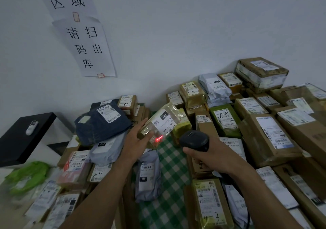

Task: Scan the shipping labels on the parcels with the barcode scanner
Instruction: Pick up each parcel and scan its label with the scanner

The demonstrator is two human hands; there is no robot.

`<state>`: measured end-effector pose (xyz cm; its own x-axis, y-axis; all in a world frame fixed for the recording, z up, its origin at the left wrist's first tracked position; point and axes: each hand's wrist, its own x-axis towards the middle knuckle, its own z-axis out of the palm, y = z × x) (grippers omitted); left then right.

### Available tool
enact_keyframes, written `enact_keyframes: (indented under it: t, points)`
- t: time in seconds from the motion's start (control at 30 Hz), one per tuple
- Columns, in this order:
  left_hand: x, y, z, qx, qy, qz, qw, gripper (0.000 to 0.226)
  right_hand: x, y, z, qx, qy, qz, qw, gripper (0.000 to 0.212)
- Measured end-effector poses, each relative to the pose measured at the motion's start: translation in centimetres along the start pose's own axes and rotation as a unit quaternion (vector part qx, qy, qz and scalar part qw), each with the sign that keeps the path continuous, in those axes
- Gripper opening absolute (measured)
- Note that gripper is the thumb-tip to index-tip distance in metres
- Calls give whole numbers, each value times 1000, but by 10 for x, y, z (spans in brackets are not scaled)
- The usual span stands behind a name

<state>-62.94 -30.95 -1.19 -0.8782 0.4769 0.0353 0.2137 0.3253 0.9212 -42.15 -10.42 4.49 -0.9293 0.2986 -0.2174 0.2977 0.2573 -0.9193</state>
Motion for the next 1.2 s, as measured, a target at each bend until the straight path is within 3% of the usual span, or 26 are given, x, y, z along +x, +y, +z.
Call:
enact_keyframes:
  t: [0.3,0.47,0.67,0.87,1.0,1.1,1.2]
  points:
    - [-3,-9,0,22,5,-2,1000,59,3,4,2,-26,0,-1,1000,48]
    - [-21,-11,3,12,36,5,999,48,2,6,8,-28,-8,-4,1000,42]
    - [-106,-56,43,-53,99,-86,990,17,-5,17,29,-12,-23,16,1000,37]
    - [-216,-98,80,-170,106,-210,957,27,-21,35,60,-41,-40,55,997,26]
    - [-256,-124,85,-193,132,-261,937,40,-37,49,83,-19,-54,67,996,30]
    - [-276,-138,83,-194,145,-302,922,51,-44,57,95,-43,-71,79,993,22]
    - [-289,-146,82,-168,128,-302,930,53,-51,57,102,-51,-74,74,993,20]
